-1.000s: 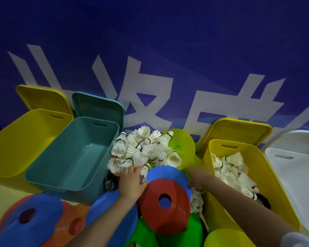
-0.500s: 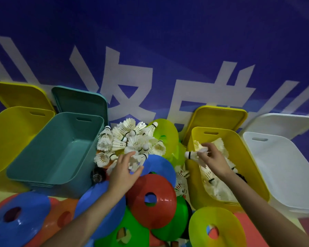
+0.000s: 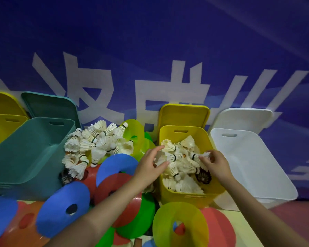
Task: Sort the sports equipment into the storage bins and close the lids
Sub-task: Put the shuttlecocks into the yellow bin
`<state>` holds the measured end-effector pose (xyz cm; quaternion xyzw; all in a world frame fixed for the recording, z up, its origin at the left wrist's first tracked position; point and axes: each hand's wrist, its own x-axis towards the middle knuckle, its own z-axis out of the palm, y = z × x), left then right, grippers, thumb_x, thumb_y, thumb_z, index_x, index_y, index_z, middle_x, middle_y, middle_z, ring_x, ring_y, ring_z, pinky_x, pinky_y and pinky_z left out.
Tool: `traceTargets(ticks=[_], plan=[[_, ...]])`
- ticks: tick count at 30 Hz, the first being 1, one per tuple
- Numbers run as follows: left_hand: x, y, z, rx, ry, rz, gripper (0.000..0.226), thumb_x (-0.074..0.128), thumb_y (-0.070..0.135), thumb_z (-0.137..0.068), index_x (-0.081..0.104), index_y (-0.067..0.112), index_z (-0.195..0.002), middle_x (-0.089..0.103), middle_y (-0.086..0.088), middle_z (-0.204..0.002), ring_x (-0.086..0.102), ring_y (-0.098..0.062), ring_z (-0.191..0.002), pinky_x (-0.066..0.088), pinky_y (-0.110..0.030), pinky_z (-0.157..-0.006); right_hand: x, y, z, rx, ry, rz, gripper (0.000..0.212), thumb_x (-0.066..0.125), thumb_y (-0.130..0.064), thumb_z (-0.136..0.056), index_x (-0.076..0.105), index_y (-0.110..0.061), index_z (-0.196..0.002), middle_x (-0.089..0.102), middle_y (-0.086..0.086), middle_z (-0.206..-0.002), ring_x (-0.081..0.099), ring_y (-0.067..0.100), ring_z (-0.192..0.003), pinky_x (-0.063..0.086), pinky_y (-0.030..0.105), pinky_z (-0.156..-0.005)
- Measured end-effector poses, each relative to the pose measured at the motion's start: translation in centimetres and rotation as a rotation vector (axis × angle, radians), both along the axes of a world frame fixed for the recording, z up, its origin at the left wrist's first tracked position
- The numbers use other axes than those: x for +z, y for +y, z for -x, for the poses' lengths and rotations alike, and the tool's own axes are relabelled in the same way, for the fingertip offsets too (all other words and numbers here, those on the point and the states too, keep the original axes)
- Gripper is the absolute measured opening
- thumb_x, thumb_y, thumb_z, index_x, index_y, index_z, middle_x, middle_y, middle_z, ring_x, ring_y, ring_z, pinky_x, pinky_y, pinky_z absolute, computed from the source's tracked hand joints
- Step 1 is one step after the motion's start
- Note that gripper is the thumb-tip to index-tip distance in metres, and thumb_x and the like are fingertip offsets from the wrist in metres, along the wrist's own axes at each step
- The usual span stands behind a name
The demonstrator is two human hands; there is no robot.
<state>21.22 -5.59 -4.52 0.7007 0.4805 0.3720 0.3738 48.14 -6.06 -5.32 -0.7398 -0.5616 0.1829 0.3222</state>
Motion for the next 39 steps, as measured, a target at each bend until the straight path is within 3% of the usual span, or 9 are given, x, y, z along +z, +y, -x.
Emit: traceTargets(ticks=[6,10,14,17,19,24,29,34,39], plan=[[-1.4,3.4,-4.9,-0.053,0.127,0.005,0.054,0.064,0.043,-0.085,0.044,0.039,-0.135,0.037,0.008,-0.124,0.045,-0.008,-0.115,0.044,-0.028,-0.097,0.9,1.8,-3.3,0.067,-0.048,0.004,0.034,0.065,-0.041,-0.085,0.061,-0.018,-0.110,0.056,0.001,-0.100,0.056,0.017,-0.092,0.040,0.027,-0.076],[-1.3,7.0,-6.8,0.052,0.258,0.013,0.056,0.058,0.045,-0.089,0.040,0.032,-0.140,0.040,0.001,-0.123,0.048,-0.015,-0.111,0.039,-0.023,-0.087,0.3,4.6,-4.0,0.130,-0.111,0.069,0.038,0.061,-0.039,-0.087,0.057,-0.017,-0.117,0.053,0.005,-0.111,0.056,0.021,-0.101,0.042,0.029,-0.081],[-2.7,9.5,-7.8,0.046,0.605,-0.079,0.059,0.051,0.052,-0.089,0.038,0.028,-0.142,0.047,-0.002,-0.131,0.044,-0.019,-0.122,0.036,-0.030,-0.099,-1.7,7.7,-3.2,0.229,-0.204,0.101,0.041,0.058,-0.037,-0.090,0.052,-0.014,-0.124,0.049,0.006,-0.125,0.052,0.025,-0.112,0.043,0.032,-0.090],[-4.3,10.3,-7.9,-0.017,0.896,-0.180,0.059,0.046,0.055,-0.090,0.039,0.029,-0.142,0.045,-0.001,-0.141,0.032,-0.022,-0.136,0.017,-0.037,-0.115,-3.2,9.8,-2.5,0.237,-0.259,0.130,0.043,0.055,-0.032,-0.092,0.048,-0.013,-0.130,0.046,0.007,-0.127,0.051,0.025,-0.114,0.043,0.033,-0.094],[-4.9,10.4,-7.9,-0.005,0.939,-0.204,0.055,0.046,0.054,-0.090,0.047,0.028,-0.138,0.045,-0.001,-0.143,0.031,-0.022,-0.137,0.012,-0.038,-0.116,-4.4,10.7,-2.0,0.218,-0.193,0.182,0.043,0.055,-0.030,-0.093,0.045,-0.012,-0.132,0.046,0.009,-0.128,0.053,0.026,-0.111,0.043,0.033,-0.093],[-5.8,10.8,-7.4,0.041,0.866,-0.261,0.041,0.052,0.046,-0.087,0.063,0.026,-0.121,0.061,0.002,-0.115,0.052,-0.020,-0.116,0.021,-0.038,-0.114,-6.3,12.4,-1.7,0.085,0.053,0.396,0.050,0.048,-0.027,-0.097,0.029,-0.006,-0.138,0.051,0.017,-0.132,0.052,0.033,-0.119,0.043,0.036,-0.094],[-5.5,10.5,-7.7,0.070,0.792,-0.245,0.071,0.013,0.061,-0.083,0.061,0.028,-0.124,0.062,0.007,-0.117,0.053,-0.013,-0.115,0.017,-0.035,-0.115,-6.3,12.0,-1.1,0.080,-0.002,0.322,0.077,0.050,-0.030,-0.096,0.000,-0.012,-0.152,0.036,0.017,-0.141,0.051,0.031,-0.118,0.042,0.036,-0.097],[-5.3,10.2,-7.4,0.153,0.417,-0.150,0.047,0.034,0.050,-0.091,0.059,0.026,-0.123,0.055,0.008,-0.121,0.047,-0.010,-0.117,0.034,-0.035,-0.106,-5.0,10.4,-1.4,0.146,-0.177,0.179,0.073,0.052,-0.043,-0.093,0.016,-0.017,-0.151,0.027,0.013,-0.150,0.025,0.028,-0.139,0.025,0.035,-0.112],[-4.1,7.3,-4.6,0.208,0.128,-0.067,0.030,0.051,0.016,-0.095,0.058,0.025,-0.122,0.048,0.011,-0.120,0.043,-0.006,-0.116,0.037,-0.029,-0.103,-2.5,8.1,-0.4,0.238,-0.237,0.146,0.059,0.049,-0.040,-0.095,0.030,-0.018,-0.146,0.040,0.009,-0.142,0.038,0.025,-0.130,0.037,0.035,-0.102]])
